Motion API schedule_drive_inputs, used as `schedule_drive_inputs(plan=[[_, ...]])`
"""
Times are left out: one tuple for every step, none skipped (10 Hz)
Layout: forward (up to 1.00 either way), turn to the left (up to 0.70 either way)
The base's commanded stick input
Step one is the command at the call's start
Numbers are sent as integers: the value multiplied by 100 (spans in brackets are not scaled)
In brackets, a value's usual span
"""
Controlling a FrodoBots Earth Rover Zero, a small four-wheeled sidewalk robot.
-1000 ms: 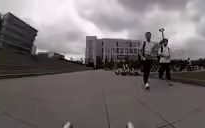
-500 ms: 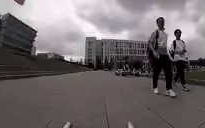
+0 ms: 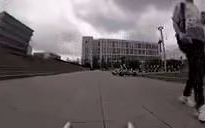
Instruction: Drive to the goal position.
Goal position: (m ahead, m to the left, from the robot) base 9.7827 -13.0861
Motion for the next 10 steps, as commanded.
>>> schedule_drive_inputs(plan=[[50, 1], [50, 1], [50, 1], [50, 1], [50, 1], [50, 1], [50, 1], [50, 1], [50, 1], [50, 1]])
